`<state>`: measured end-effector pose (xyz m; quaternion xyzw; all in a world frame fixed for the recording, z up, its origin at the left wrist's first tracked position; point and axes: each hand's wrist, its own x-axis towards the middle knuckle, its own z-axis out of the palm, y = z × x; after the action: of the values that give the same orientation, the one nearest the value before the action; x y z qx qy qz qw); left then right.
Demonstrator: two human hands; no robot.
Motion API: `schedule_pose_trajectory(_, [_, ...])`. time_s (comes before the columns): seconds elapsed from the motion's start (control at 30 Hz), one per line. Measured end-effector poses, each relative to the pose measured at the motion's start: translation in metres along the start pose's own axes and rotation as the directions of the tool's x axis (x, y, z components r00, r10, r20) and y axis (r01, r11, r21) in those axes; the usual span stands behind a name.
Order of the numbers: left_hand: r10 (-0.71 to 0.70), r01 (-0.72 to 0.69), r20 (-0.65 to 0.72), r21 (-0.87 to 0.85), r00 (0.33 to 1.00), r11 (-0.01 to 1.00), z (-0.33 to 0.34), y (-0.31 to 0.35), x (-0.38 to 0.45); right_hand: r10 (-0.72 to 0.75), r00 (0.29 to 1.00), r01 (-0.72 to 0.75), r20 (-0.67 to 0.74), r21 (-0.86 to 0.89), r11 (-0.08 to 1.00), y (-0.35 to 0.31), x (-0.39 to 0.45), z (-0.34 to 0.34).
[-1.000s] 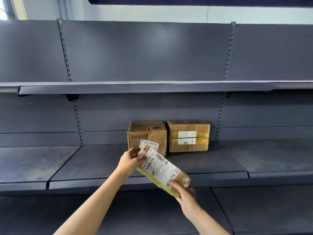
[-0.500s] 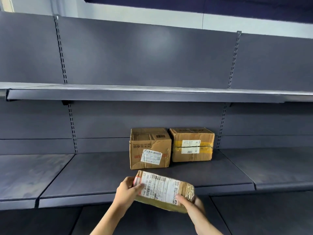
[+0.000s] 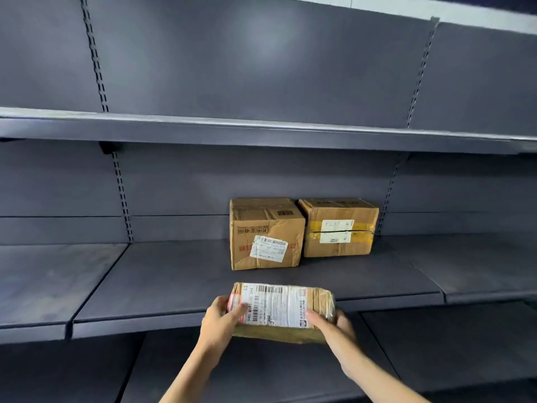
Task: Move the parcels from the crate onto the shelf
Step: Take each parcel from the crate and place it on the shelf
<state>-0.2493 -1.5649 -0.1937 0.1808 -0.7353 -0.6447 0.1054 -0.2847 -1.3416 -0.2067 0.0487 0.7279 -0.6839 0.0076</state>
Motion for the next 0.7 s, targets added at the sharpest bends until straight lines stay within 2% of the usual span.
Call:
schedule_pose_trajectory(0.23, [-0.006, 0.001, -0.09, -0.059, 0.996, 0.998, -0.041, -0.004, -0.004, 0.0, 0.994, 0.002, 0.114, -0.021, 1.0, -0.009, 0.002, 0.039])
schedule_pose_trajectory(0.47, [0.007, -0.028, -0.234, -0.084, 0.972, 0.996, -0.079, 0.006, -0.019, -0.074, 0.966, 0.076, 0.247, 0.002, 0.997, -0.024, -0.001, 0.08])
schedule_pose_trajectory(0.7, [0.008, -0.037, -0.314, -0.085, 0.949, 0.996, -0.102, 0.025, -0.028, -0.129, 0.93, 0.129, 0.344, 0.023, 0.991, -0.04, 0.008, 0.105])
